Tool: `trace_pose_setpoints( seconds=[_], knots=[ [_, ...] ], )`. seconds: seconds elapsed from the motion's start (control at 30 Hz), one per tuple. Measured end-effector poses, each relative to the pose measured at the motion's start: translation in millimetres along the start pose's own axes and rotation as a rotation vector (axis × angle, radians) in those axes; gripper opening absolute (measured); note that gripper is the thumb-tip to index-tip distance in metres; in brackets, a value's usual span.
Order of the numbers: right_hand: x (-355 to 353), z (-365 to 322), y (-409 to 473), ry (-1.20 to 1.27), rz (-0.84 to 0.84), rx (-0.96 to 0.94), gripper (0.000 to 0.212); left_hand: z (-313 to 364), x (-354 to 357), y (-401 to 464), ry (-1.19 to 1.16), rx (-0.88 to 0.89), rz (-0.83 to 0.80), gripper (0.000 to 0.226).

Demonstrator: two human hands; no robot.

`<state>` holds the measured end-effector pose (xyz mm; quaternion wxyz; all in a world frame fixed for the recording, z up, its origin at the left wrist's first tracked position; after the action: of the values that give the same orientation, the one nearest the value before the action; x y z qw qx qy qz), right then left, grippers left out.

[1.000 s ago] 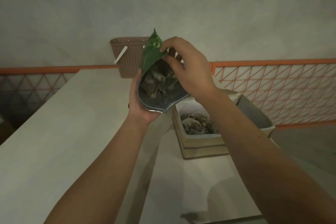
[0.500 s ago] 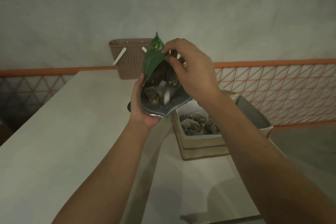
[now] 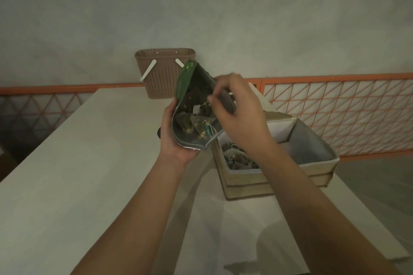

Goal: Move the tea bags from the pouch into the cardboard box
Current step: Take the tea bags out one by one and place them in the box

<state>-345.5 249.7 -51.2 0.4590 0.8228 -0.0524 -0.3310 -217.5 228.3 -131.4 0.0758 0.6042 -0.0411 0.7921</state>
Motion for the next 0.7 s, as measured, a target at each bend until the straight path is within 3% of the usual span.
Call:
trace_pose_setpoints(
  seconds=[0.2, 0.33, 0.47, 0.7],
  knots=[
    [24.9, 6.8, -44.8, -0.404, -0.121, 0.144, 0.048, -2.2, -5.6, -3.3, 0.045, -0.002, 0.043, 0.067],
    [24.8, 4.2, -48.9, -0.551, -0.078, 0.155, 0.034, -4.4, -7.1, -1.2, 0.053, 0.006, 0.075, 0.07],
    [14.1, 13.0, -47.2, -0.362, 0.033, 0.187, 0.02, -7.0, -6.8, 0.1, 0.013, 0.011, 0.047, 0.066],
    [-44.9, 21.7, -46.1, 0.3, 0.223, 0.394, 0.015, -6.7, -0.7, 2.3, -0.026, 0.027, -0.045, 0.054]
  ],
)
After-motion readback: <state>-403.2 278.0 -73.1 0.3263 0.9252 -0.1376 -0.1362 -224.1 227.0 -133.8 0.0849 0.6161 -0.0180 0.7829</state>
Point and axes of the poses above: each hand's wrist, its own y-axis towards the middle knuckle, its own x-axis out of the palm, z = x × y, the point moved 4 cm from there along y, towards the middle knuckle, and after that the axes turned 13 degrees about -y, right-handed, at the moved point
